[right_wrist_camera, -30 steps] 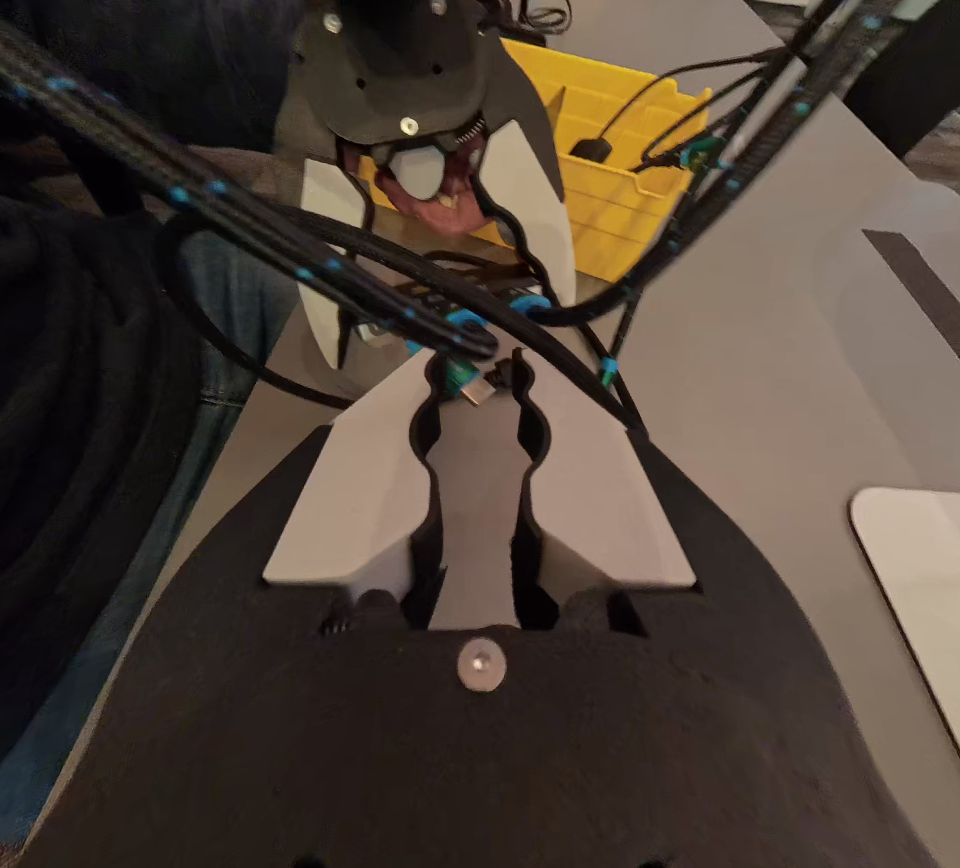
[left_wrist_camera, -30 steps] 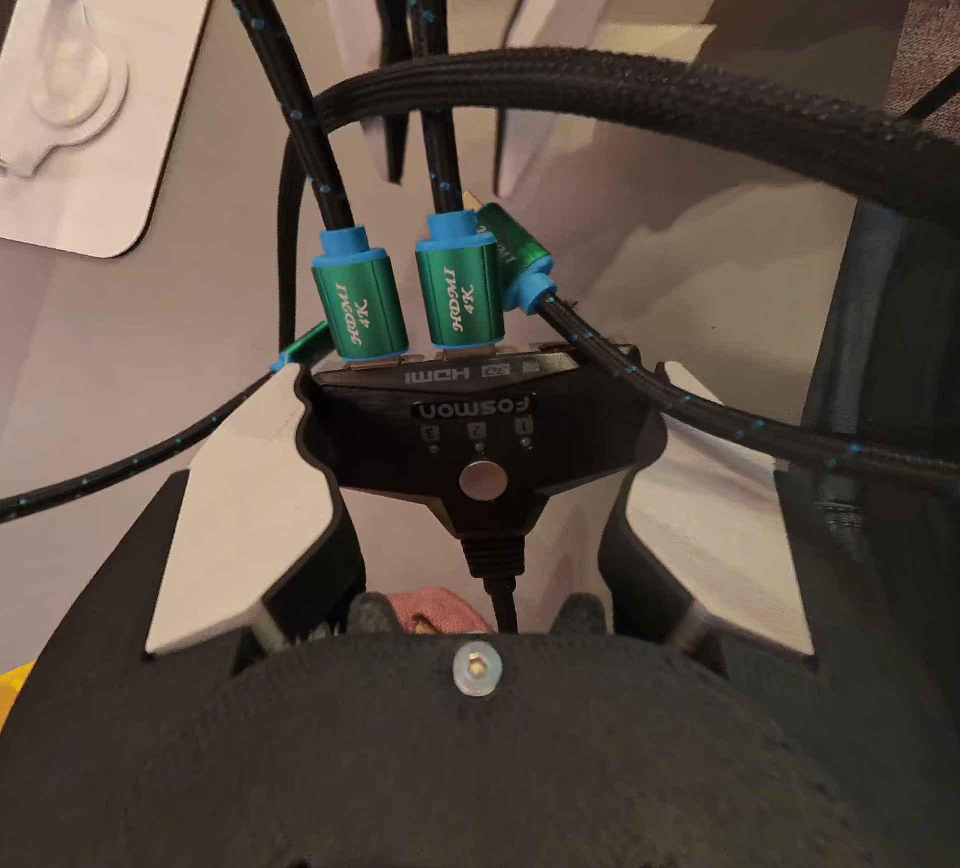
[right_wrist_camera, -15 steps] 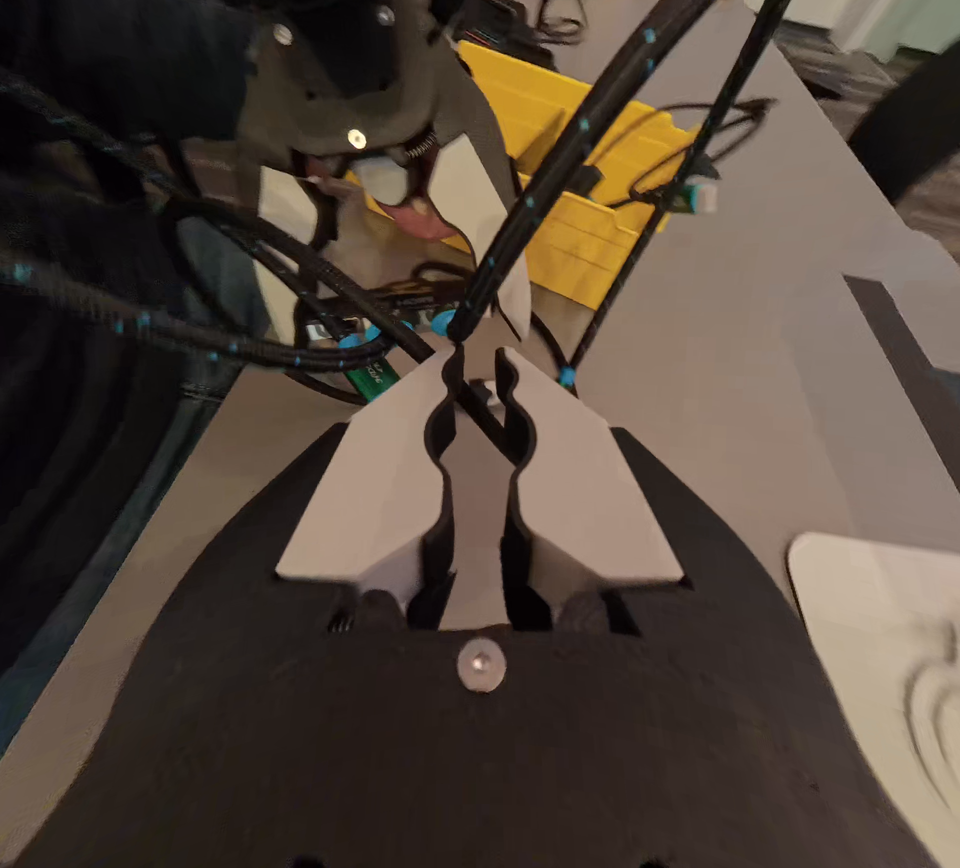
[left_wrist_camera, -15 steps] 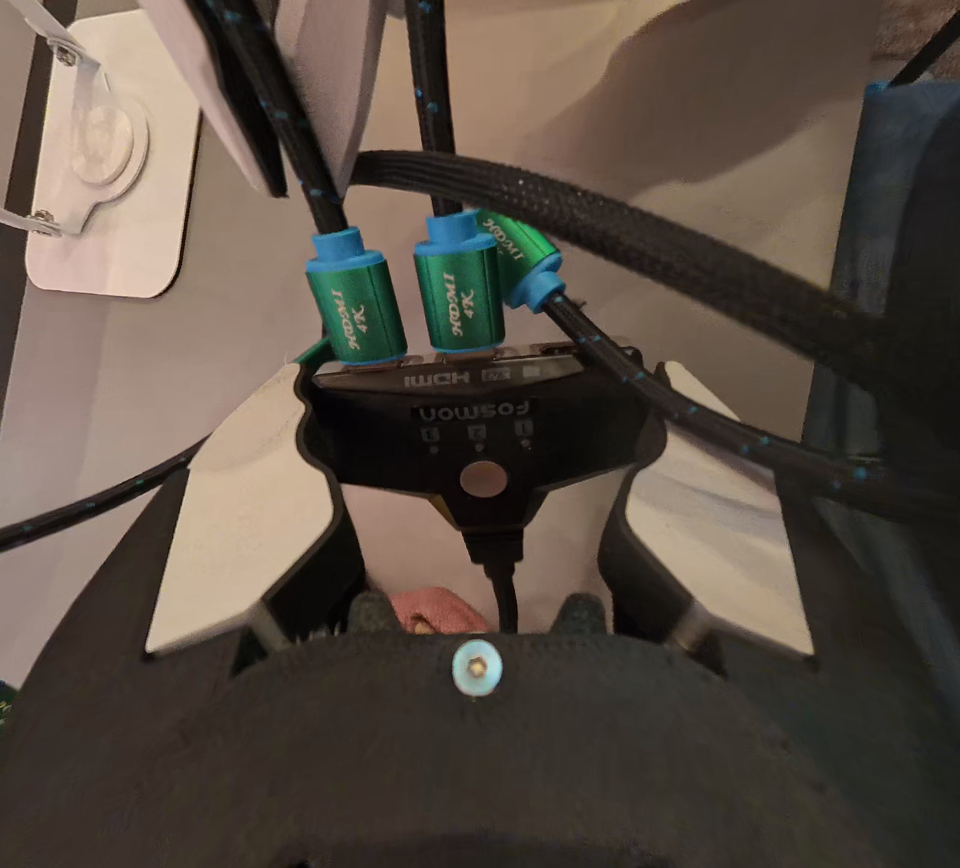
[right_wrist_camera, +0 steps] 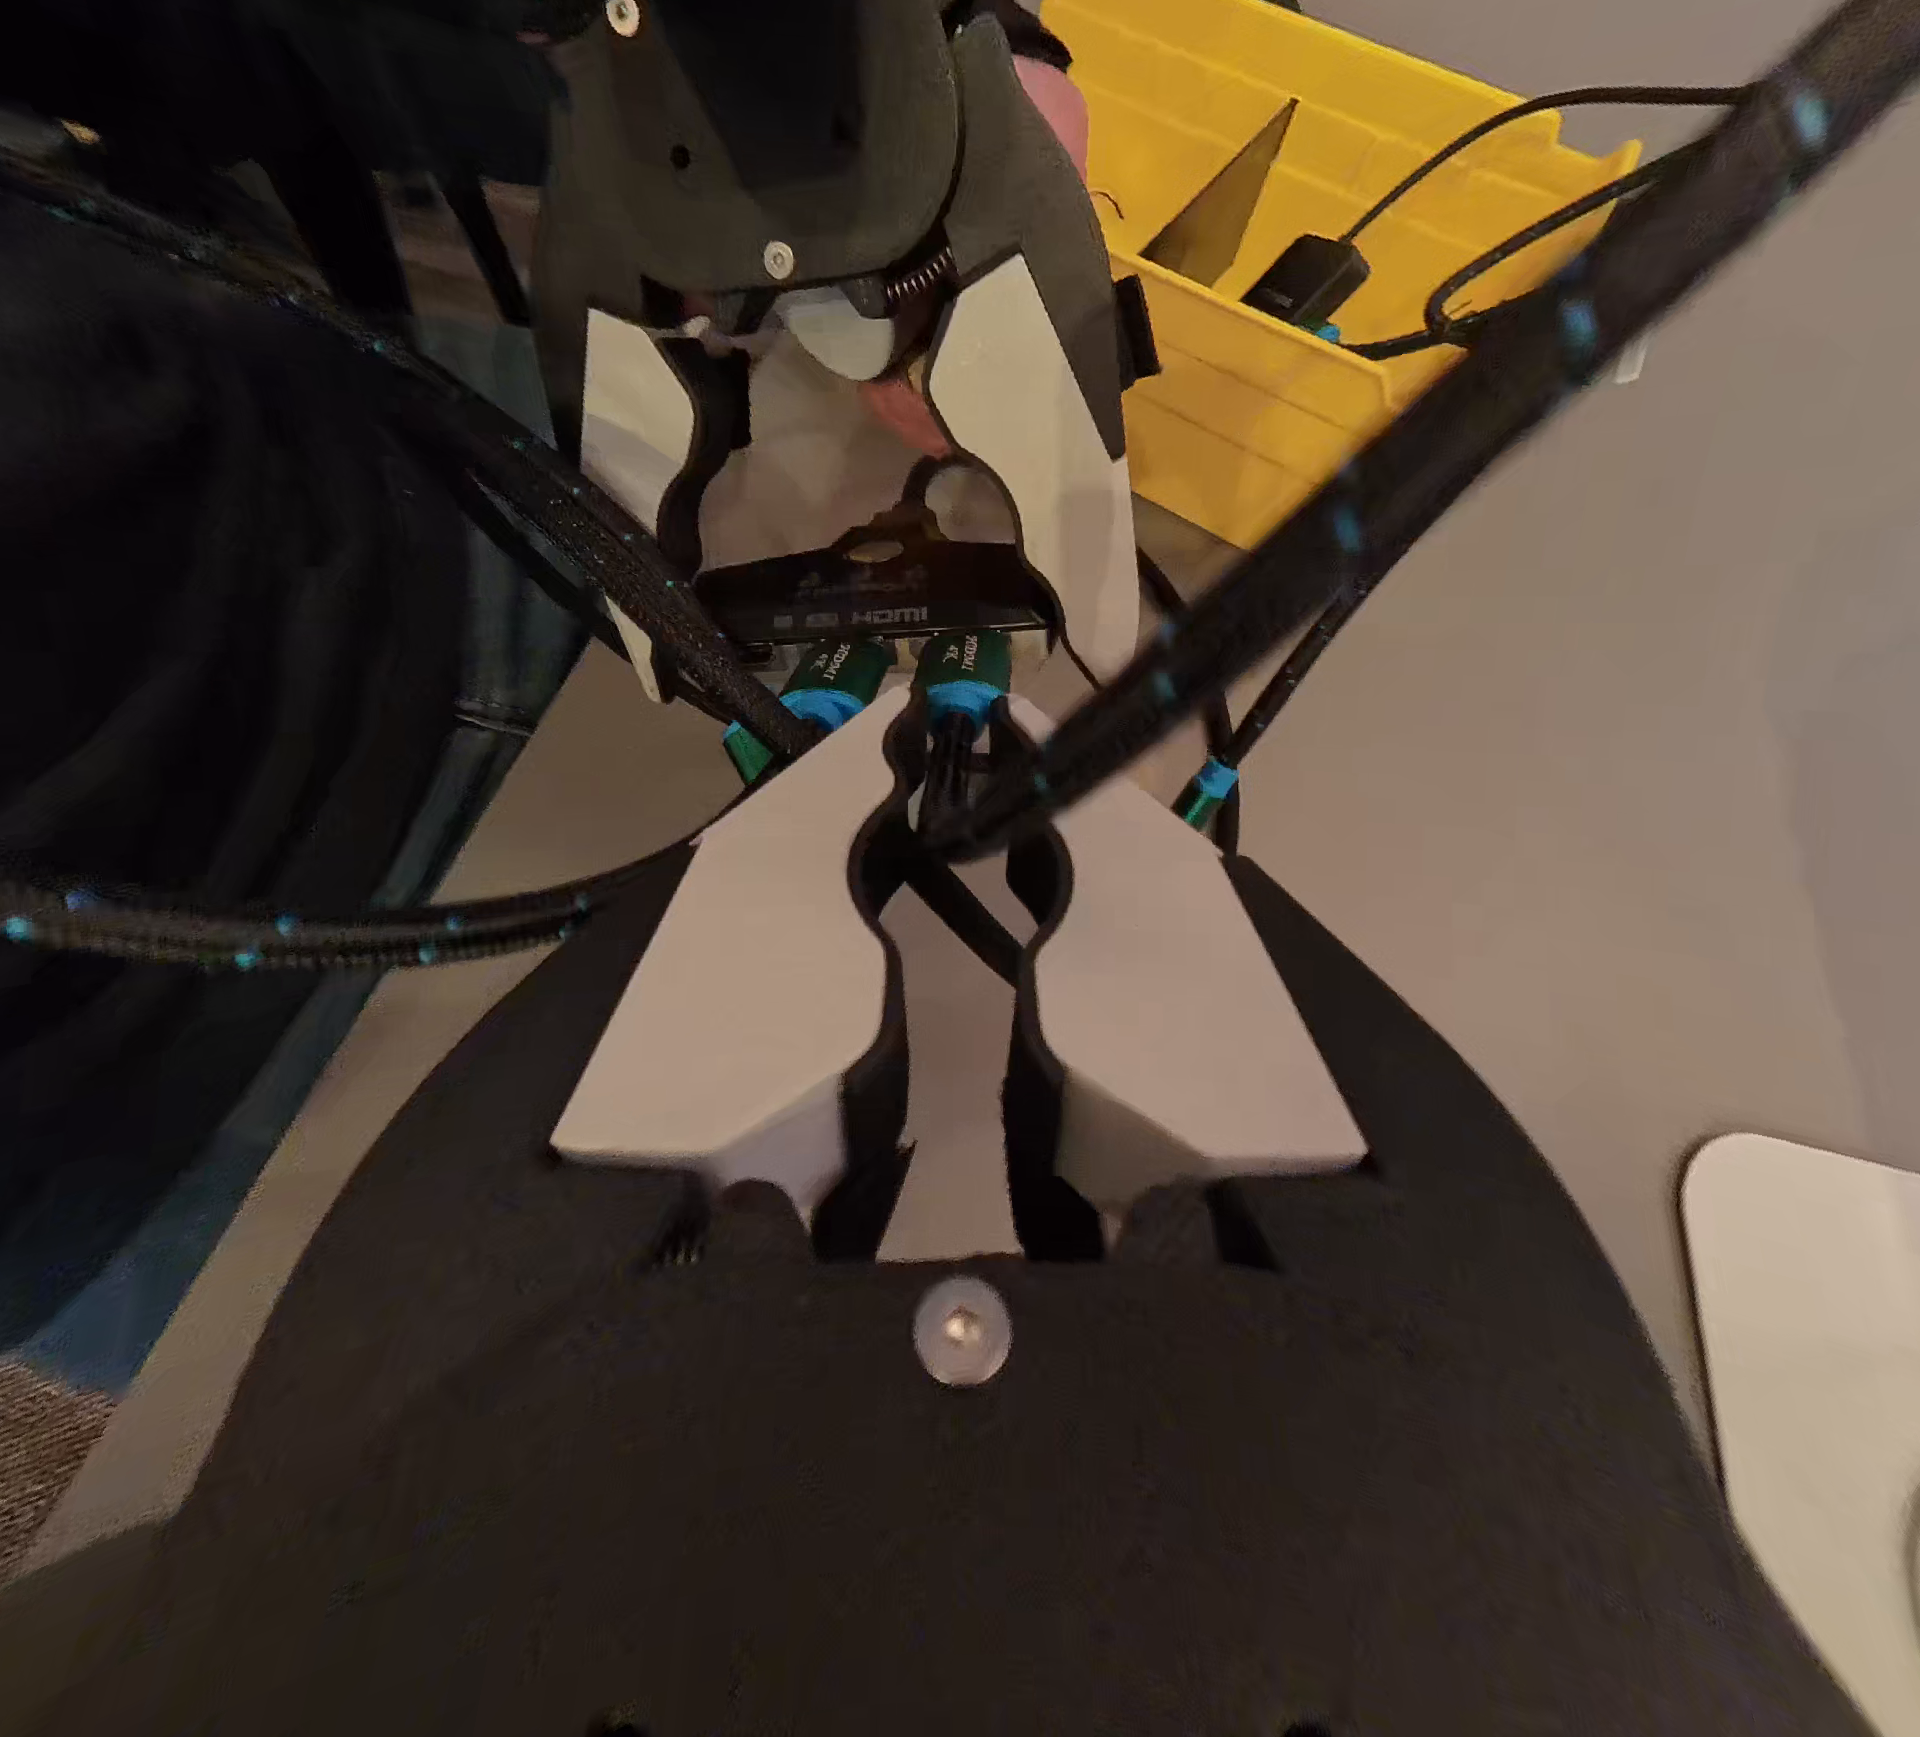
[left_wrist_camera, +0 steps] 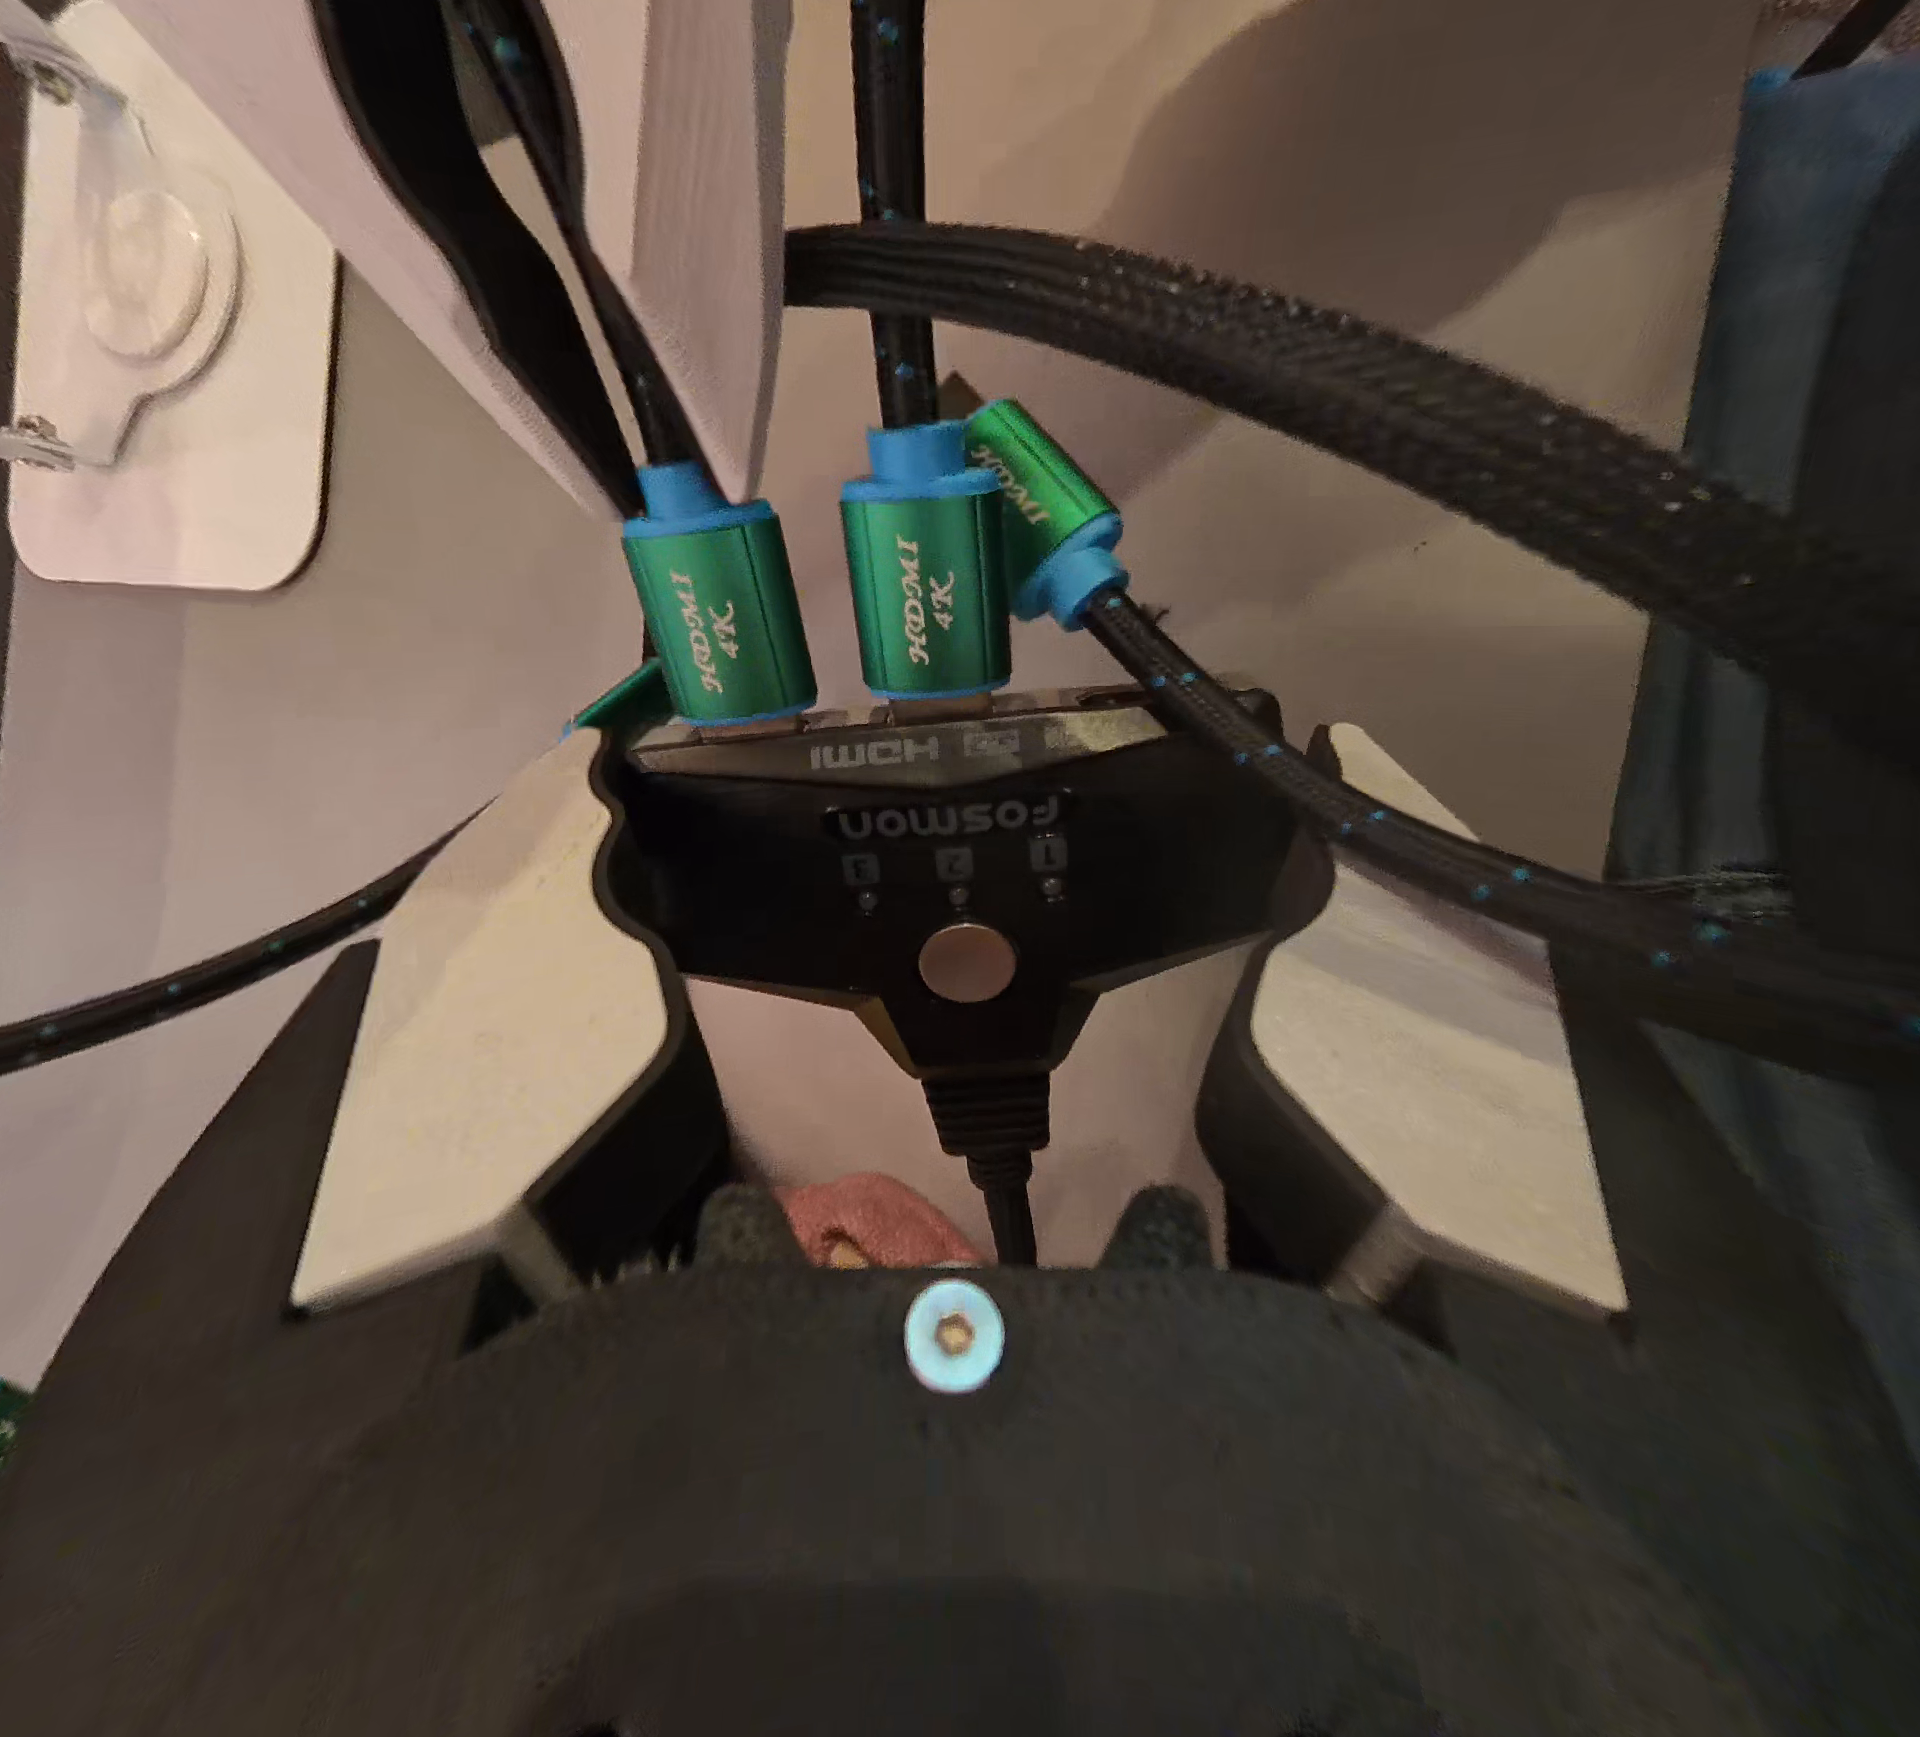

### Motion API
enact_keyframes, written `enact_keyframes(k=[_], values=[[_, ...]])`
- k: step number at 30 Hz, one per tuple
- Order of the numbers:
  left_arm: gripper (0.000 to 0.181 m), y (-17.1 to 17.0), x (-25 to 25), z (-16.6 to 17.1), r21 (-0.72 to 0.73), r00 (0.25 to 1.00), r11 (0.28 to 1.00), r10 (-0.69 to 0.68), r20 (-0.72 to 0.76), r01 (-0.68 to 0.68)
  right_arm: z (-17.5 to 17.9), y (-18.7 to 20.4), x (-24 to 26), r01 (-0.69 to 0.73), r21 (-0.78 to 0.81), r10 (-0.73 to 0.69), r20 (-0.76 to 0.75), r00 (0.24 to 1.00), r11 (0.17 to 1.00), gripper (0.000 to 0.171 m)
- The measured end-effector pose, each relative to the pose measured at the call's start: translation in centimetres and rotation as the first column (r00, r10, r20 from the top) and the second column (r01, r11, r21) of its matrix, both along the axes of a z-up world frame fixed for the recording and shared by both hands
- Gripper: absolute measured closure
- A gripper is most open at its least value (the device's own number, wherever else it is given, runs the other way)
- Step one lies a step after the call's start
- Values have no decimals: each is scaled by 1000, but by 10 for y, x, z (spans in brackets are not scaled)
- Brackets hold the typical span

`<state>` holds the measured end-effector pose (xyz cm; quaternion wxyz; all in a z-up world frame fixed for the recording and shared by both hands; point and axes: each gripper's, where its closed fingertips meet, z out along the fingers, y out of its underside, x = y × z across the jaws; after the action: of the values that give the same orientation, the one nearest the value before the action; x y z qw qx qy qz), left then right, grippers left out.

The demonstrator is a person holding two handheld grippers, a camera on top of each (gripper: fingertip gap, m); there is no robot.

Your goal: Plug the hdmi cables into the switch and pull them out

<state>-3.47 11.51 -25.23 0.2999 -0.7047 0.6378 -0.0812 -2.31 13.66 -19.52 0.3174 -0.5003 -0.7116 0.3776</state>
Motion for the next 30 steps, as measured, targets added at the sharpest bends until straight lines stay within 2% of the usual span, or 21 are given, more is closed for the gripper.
enact_keyframes(k=[4,9,13,18,25,30], values=[[65,0,-2,-9,-11,1000,1000,2,-11,-3,-15,3,0,38,98,-45,68,997,994,154],[65,1,1,-15,-18,1000,1000,1,-20,-1,-21,8,2,74,156,-84,58,995,985,145],[65,1,-2,-24,-5,998,1000,2,-61,-2,-32,1,2,31,132,-39,59,998,991,157],[65,4,-5,-28,12,997,1000,9,-82,-8,-40,2,4,70,79,-72,21,997,994,163],[64,1,-8,-44,-3,991,1000,-8,-133,8,-52,-3,4,105,176,-109,14,994,979,163],[64,-1,-5,-44,-5,994,999,-34,-108,33,-49,-6,6,116,248,-121,6,993,962,165]])
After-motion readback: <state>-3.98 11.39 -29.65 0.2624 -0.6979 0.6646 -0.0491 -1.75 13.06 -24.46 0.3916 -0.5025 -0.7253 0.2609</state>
